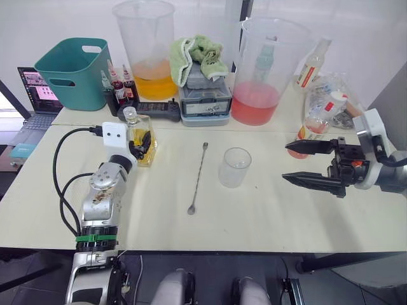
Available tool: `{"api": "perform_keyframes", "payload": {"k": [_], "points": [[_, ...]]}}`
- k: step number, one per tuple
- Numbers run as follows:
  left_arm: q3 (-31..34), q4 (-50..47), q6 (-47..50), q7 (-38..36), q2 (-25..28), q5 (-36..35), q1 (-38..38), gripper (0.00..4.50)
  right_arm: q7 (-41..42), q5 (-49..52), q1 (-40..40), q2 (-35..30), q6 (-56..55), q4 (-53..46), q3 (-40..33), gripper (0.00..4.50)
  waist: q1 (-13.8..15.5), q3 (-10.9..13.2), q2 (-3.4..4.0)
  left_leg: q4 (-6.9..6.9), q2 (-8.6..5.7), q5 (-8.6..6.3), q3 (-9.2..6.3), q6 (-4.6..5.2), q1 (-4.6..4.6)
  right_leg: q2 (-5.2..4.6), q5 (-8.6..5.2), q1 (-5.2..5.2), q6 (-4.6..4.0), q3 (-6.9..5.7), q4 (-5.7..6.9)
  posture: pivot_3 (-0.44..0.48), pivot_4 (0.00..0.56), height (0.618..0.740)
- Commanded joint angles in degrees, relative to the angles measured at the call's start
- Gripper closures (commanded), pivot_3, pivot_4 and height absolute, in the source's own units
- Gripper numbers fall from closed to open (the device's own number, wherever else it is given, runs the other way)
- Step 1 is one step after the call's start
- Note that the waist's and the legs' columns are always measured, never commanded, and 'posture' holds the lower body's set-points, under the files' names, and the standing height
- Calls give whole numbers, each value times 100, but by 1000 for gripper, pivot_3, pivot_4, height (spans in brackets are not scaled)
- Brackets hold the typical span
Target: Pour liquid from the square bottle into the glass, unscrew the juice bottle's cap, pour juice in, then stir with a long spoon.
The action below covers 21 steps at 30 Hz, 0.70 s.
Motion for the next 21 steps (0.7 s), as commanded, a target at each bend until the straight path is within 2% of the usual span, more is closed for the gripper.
{"api": "perform_keyframes", "payload": {"k": [1, 8, 14, 21], "points": [[88, -693, -463, -829, 281, -426, 33, 1695, -23, 161, -38, -38, 47, -168, -180, 0, -2, 0, 0, -1, -2, 1, 0, 4, -2, 0, 1, -3, 1, 0, 0, 0, 150, 739], [-64, -1321, -144, -2467, 802, -1275, 396, 1695, -42, 134, 60, -14, -12, -183, -185, 0, -1, 6, -11, 0, -4, 0, -2, 3, -19, 0, 2, -11, 2, -3, -13, 0, 150, 739], [-565, -2187, 548, -3855, 1270, -2139, 547, 1695, -168, 157, 328, -3, -36, -393, -356, 0, -3, 6, -10, 1, -4, 1, 0, 3, -20, 3, 2, -11, 3, -1, -15, 0, 150, 739], [-1296, -2280, 751, -4420, 1242, -2108, 223, 1695, -388, 302, 628, -32, 76, -688, -652, 0, -13, 7, -9, 2, -1, 17, 3, 19, -18, 14, 2, -9, 3, 2, -13, 0, 150, 739]]}}
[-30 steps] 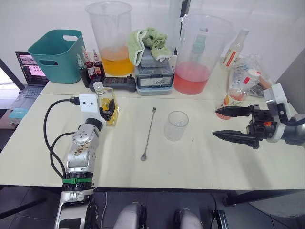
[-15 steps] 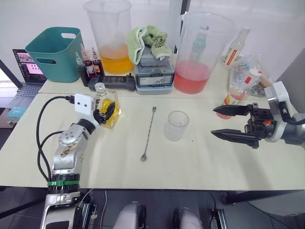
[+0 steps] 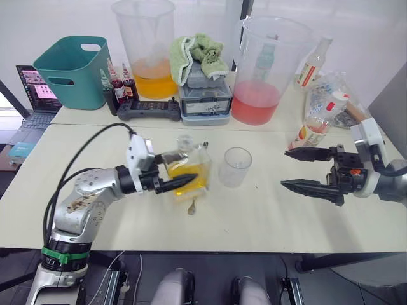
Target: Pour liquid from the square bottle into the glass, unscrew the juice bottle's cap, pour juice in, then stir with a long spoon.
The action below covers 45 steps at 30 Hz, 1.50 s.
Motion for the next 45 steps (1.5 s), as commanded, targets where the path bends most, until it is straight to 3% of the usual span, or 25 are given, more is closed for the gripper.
{"api": "perform_keyframes", "payload": {"k": [1, 7, 17, 28, 30, 32, 38, 45], "points": [[-240, -149, -213, -206, -200, -11, -467, 1695, -152, 214, 203, -60, 84, -313, -466, 0, 17, 0, 0, 0, 1, 2, 0, -1, 0, 2, 0, 0, -1, 1, 1, 0, 150, 739], [-874, 453, -814, -492, -688, 572, -830, 1695, -518, 394, 724, -16, 247, -795, -948, 0, 50, 0, 1, 4, -3, 1, -3, 5, 0, 0, 2, 9, 0, 2, -5, 0, 150, 739], [-1387, 1678, -1558, -1190, -1385, 1014, -1302, 1695, -1100, 633, 1242, 69, 338, -1341, -1405, 0, 53, -1, 1, 7, -1, 2, -5, 10, 0, 0, 2, 10, -1, 1, -3, 0, 150, 739], [-1515, 2265, -1925, -1303, -1499, 1540, -1451, 1695, -1417, 796, 1442, 11, 332, -1474, -1579, 0, 53, -1, 1, 18, -1, -2, -14, 19, 4, -1, 3, 23, 0, 0, -3, 0, 150, 739], [-1448, 2179, -1673, -1248, -1493, 1464, -1507, 666, -1452, 720, 1444, 12, 271, -1460, -1567, 0, 50, -1, 1, 22, -1, -3, -17, 21, 8, 0, 3, 30, 1, -2, -4, 0, 150, 739], [-1427, 1996, -1423, -1284, -1445, 1349, -1500, 10, -1462, 731, 1457, 27, 260, -1466, -1571, 0, 46, -1, 2, 24, 0, -6, -21, 26, 13, -1, 3, 36, 1, -1, -4, 0, 150, 739], [-1284, 1036, -338, -957, -1169, 1039, -1391, 10, -1452, 704, 1377, 96, 163, -1405, -1363, 0, 26, -2, 3, 25, 0, -8, -29, 29, 16, 2, 3, 43, 2, 0, -5, 0, 150, 739], [-1261, 519, 192, -678, -845, 1015, -1253, 10, -1460, 609, 1239, 179, 44, -1304, -1071, 0, 26, -2, 5, 25, -1, -7, -33, 27, 20, 6, 2, 52, 3, 1, -9, 0, 150, 739]]}}
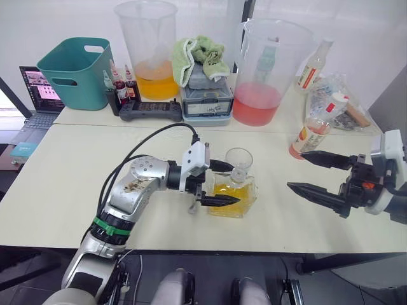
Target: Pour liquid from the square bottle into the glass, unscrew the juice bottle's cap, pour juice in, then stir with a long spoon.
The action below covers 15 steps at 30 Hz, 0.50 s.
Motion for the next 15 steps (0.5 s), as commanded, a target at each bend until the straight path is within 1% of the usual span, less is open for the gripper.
{"api": "perform_keyframes", "payload": {"k": [1, 8, 15], "points": [[44, -253, 83, 95, -16, -119, 46, 10, 3, -41, -169, 1, -171, 16, 28, 0, 12, 0, 0, 0, -1, 0, -1, 0, 0, -1, 0, 0, 0, 0, 0, 0, 150, 739], [-151, -51, -149, 158, -95, 114, 17, 10, -8, -4, -278, -44, -147, 55, 68, 0, 21, 0, 0, 3, -3, 0, -3, 0, 0, 0, 0, 5, 0, 1, -2, 0, 150, 739], [-241, 182, -297, 197, -354, 215, -109, 10, -114, 93, -347, -39, -74, -78, 131, 0, 21, 0, 0, 3, -3, 0, -3, 0, 0, 0, 0, 5, 0, 1, -3, 0, 150, 739]]}}
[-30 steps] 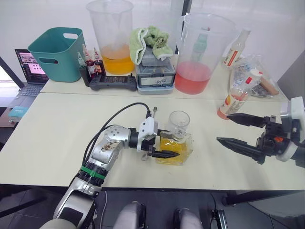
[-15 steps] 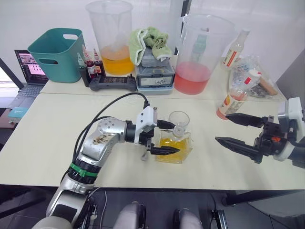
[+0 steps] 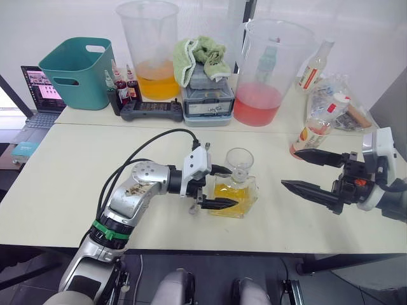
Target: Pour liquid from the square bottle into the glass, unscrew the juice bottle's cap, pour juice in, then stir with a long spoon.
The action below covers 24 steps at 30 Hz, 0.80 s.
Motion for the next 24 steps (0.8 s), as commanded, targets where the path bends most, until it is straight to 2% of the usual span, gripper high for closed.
{"api": "perform_keyframes", "payload": {"k": [1, 3, 9, 17, 24], "points": [[-55, 27, -163, 14, -151, 32, -221, 10, -92, 134, -122, -42, 0, -201, -44, 0, 3, 0, 0, 0, 0, 0, 0, 0, 0, 0, 0, 0, 0, 0, 0, 0, 150, 739], [-89, 60, -196, -47, -180, 28, -265, 10, -109, 163, -141, -49, 14, -248, 8, 0, 5, 0, 0, 2, 0, 0, -1, 0, 0, 0, 0, 1, 0, -1, 0, 0, 150, 739], [-65, 36, -175, -113, -76, 24, -265, 1713, -254, 381, -420, -46, 93, -421, 275, 0, -27, -1, 1, 2, 2, 0, -2, 0, 1, 1, 0, 1, 0, -1, 2, 0, 150, 739], [-119, -32, -111, -101, -63, 47, -268, 1710, -513, 422, -1205, 69, 238, -625, 1204, 0, -39, -1, 2, 2, 3, 0, -2, 0, 1, 2, 0, -2, 0, 0, 2, 0, 150, 739], [-168, -48, -110, -97, -61, 87, -268, 1710, -665, -220, -1685, 389, 132, -510, 2160, 0, -38, -2, 3, 2, 0, 0, -2, 0, 1, 1, 0, -2, 0, -1, 3, 0, 150, 739]]}}
